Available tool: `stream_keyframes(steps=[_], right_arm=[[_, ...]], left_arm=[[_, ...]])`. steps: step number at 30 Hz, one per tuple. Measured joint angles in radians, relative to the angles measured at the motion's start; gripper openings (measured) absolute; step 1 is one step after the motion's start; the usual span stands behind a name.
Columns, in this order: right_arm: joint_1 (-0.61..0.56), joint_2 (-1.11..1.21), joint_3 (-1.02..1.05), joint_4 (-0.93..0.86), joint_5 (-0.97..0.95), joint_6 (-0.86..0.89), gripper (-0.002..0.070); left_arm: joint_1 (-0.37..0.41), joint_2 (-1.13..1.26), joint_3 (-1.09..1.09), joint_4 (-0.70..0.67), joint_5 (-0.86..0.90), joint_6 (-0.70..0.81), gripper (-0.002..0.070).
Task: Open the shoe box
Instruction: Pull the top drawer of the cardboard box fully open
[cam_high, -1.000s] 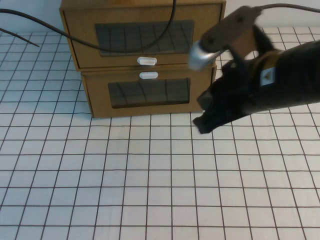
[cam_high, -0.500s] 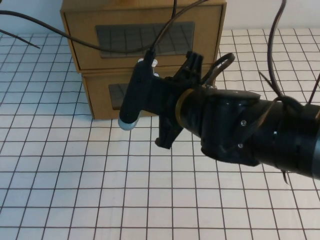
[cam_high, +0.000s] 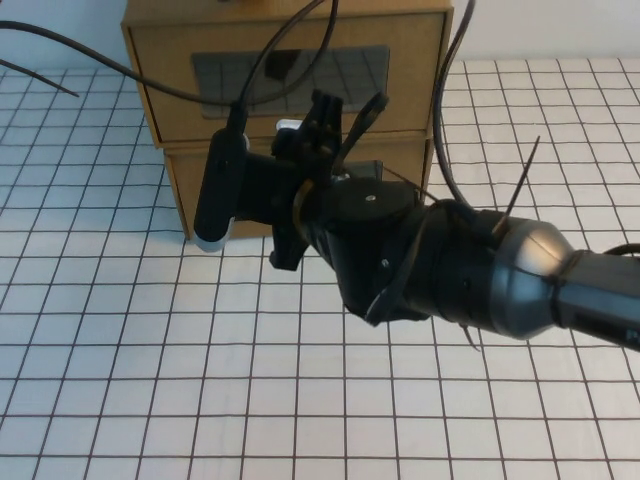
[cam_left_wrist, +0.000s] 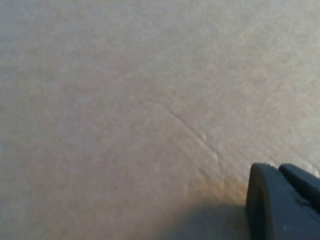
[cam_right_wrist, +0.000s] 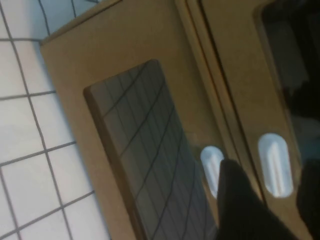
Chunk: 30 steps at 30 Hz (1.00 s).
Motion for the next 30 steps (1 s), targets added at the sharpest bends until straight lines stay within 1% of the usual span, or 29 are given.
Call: stream_keyframes(steps=[5,14,30], right_arm=[[-0.033,0.053,-0.032,-0.064,-0.022,0.000,0.0234],[-0.111,0.089,-0.087,-0.073,-0.063,0.000,0.0232],[-0.113,0.127,-0.095,-0.086,-0.090,0.000,0.0232]], left_arm=[[0.002,0.000,0.000,-0.002,0.003,-0.001,-0.0002],[0.002,0.000,0.000,-0.004,0.003,-0.001,-0.0002],[0.002,0.000,0.000,-0.007,0.005,-0.001,-0.0002]])
